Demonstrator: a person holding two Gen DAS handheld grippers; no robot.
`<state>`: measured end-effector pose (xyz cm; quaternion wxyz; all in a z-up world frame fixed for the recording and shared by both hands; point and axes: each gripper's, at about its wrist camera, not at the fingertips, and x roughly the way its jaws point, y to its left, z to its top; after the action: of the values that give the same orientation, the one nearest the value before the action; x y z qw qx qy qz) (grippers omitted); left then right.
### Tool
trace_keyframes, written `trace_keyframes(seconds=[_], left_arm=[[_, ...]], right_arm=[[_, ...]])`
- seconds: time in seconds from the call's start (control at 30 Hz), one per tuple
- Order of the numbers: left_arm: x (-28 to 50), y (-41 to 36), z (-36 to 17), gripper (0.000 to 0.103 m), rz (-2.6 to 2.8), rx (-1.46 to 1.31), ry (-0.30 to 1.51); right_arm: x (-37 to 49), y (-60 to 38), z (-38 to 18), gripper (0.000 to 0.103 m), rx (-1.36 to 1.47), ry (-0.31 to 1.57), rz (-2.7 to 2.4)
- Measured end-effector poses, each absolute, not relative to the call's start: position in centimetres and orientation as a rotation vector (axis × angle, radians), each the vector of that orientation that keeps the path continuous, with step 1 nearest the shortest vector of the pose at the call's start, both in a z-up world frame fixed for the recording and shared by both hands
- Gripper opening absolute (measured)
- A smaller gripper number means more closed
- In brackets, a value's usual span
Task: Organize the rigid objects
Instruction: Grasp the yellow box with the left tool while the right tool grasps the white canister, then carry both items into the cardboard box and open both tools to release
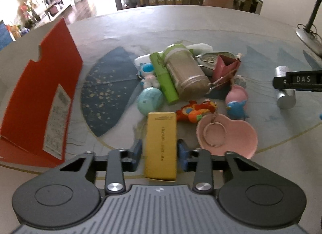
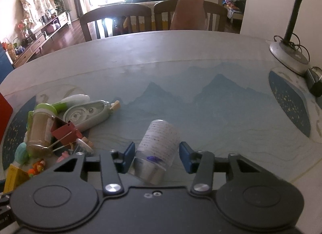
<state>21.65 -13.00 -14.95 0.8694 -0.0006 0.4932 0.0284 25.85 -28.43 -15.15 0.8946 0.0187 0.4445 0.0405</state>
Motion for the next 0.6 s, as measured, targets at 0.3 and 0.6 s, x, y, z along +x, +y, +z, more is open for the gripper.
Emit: trace_keyframes(seconds=[0.3, 0.6], left_arm=[[21.3, -12.8, -14.7, 0.029, 0.039, -0.002, 1.043], [20.1, -11.7, -13.6, 0.029, 0.043, -0.021, 1.032]], right_arm=[[24.5, -28.7, -13.9, 0.045, 0.021, 0.911, 0.141], [21.6, -28.1, -10.8, 0.043, 0.0, 0.889, 0.272]])
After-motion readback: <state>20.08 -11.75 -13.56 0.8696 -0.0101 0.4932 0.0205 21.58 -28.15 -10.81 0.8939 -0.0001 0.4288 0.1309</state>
